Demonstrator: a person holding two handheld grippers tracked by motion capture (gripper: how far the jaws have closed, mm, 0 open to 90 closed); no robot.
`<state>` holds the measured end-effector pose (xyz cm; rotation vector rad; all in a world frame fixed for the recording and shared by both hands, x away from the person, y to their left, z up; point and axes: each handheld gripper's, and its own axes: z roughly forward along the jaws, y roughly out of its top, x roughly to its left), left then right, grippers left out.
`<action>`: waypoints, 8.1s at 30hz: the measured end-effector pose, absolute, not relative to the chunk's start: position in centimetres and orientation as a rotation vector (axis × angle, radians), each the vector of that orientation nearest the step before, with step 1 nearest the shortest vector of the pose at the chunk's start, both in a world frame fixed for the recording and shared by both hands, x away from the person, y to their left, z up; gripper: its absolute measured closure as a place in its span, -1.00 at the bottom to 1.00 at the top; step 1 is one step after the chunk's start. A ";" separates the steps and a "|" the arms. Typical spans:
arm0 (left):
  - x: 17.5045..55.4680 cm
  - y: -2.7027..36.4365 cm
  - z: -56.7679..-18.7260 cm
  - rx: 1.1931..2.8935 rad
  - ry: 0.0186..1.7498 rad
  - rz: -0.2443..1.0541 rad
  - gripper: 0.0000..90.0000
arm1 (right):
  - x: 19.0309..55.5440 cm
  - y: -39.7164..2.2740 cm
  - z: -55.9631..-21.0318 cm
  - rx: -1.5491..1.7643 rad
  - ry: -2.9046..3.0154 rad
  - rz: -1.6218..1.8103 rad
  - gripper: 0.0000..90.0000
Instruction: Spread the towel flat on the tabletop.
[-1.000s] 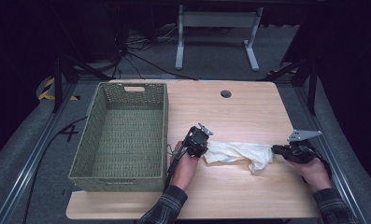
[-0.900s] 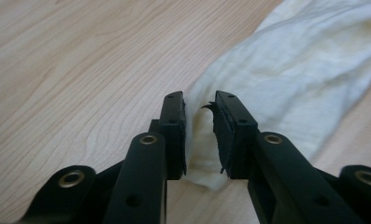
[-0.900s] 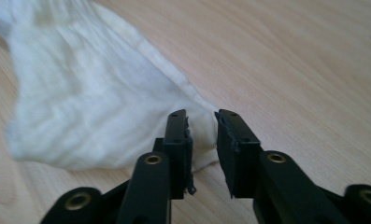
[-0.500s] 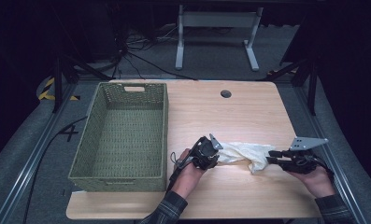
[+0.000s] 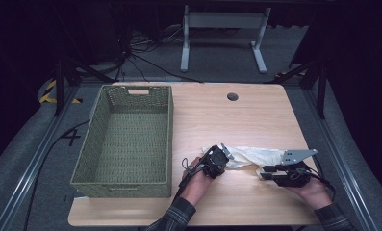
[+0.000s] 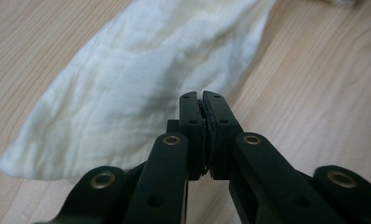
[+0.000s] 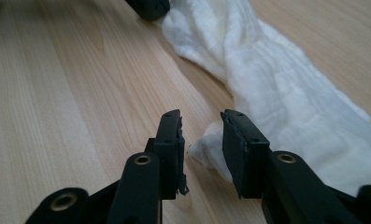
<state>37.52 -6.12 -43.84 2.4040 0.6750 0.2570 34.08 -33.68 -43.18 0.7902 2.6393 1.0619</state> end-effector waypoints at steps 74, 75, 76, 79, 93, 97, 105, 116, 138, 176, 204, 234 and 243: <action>35.1 -4.5 -44.8 2.438 0.714 0.214 0.91 | 33.0 -36.2 -44.8 0.821 2.684 0.939 0.94; 35.3 -4.5 -44.8 2.434 0.719 0.217 0.91 | 33.2 -36.2 -44.8 0.828 2.673 0.935 0.94; 35.5 -4.6 -44.9 2.426 0.727 0.230 0.91 | 33.4 -36.2 -44.8 0.835 2.668 0.935 0.93; 36.5 -5.1 -45.0 2.407 0.749 0.262 0.90 | 34.1 -36.0 -44.9 0.847 2.640 0.929 0.93; 35.9 -4.4 -43.5 2.331 0.699 0.260 0.73 | 35.2 -35.0 -44.6 0.830 2.602 0.985 0.80; 34.4 -4.0 -43.3 2.354 0.603 0.221 0.60 | 34.9 -35.0 -44.5 0.816 2.609 1.008 0.77; 33.8 -4.9 -44.8 2.454 0.552 0.184 0.60 | 34.9 -34.9 -44.6 0.819 2.622 1.004 0.74; 33.9 -4.3 -43.3 2.414 0.594 0.193 0.99 | 34.8 -35.0 -44.6 0.821 2.623 1.002 0.74; 34.1 -4.8 -42.3 2.422 0.575 0.132 0.97 | 34.9 -35.1 -44.6 0.820 2.629 1.006 0.74; 32.2 -2.0 -42.7 2.339 0.692 0.253 0.42 | 34.1 -33.4 -44.1 0.776 2.667 1.068 0.68; 29.3 -0.2 -45.3 2.376 0.728 0.176 0.10 | 35.9 -22.7 -43.5 0.572 2.705 1.140 0.95; 29.5 -0.6 -45.5 2.382 0.715 0.167 0.10 | 39.2 -24.8 -43.8 0.769 2.612 1.212 0.57; 29.6 -0.7 -45.6 2.395 0.706 0.155 0.10 | 39.9 -24.0 -45.3 0.763 2.651 1.132 0.90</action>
